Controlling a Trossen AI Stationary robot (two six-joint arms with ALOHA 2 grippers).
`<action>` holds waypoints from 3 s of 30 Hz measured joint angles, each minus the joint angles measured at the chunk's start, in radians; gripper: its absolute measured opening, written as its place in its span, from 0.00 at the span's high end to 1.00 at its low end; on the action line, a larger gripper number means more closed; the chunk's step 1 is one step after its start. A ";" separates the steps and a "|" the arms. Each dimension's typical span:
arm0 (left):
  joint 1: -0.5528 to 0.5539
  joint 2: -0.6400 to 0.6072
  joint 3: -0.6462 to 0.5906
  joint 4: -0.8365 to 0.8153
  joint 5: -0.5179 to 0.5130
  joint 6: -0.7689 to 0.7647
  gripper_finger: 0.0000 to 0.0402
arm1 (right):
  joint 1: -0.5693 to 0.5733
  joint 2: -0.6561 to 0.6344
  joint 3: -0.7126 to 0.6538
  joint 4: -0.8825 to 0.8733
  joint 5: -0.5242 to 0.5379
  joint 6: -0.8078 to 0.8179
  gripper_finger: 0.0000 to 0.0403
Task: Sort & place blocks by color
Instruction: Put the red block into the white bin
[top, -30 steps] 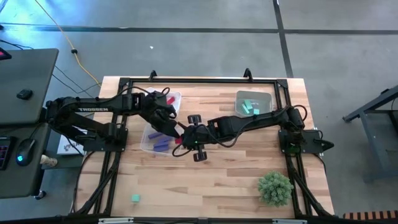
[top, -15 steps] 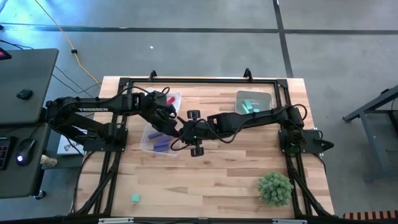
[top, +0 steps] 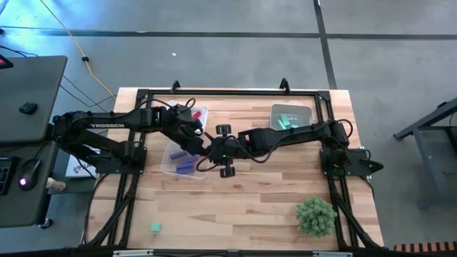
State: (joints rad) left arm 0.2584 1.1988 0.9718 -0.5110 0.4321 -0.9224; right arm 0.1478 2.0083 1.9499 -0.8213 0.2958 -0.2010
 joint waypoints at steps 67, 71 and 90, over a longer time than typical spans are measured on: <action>0.455 0.328 0.001 -0.245 -0.563 0.913 0.89 | -0.133 0.000 0.000 -0.034 0.212 0.788 0.42; 0.455 0.363 0.001 -0.241 -0.562 0.919 0.89 | -0.135 0.000 0.000 -0.034 0.213 0.788 0.42; 0.455 0.368 0.001 -0.218 -0.562 0.918 0.70 | -0.134 0.000 0.000 -0.034 0.210 0.814 0.42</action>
State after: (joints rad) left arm 0.7139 1.5669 0.9726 -0.7292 -0.1299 -0.0040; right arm 0.0135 2.0087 1.9499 -0.8551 0.5056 0.6132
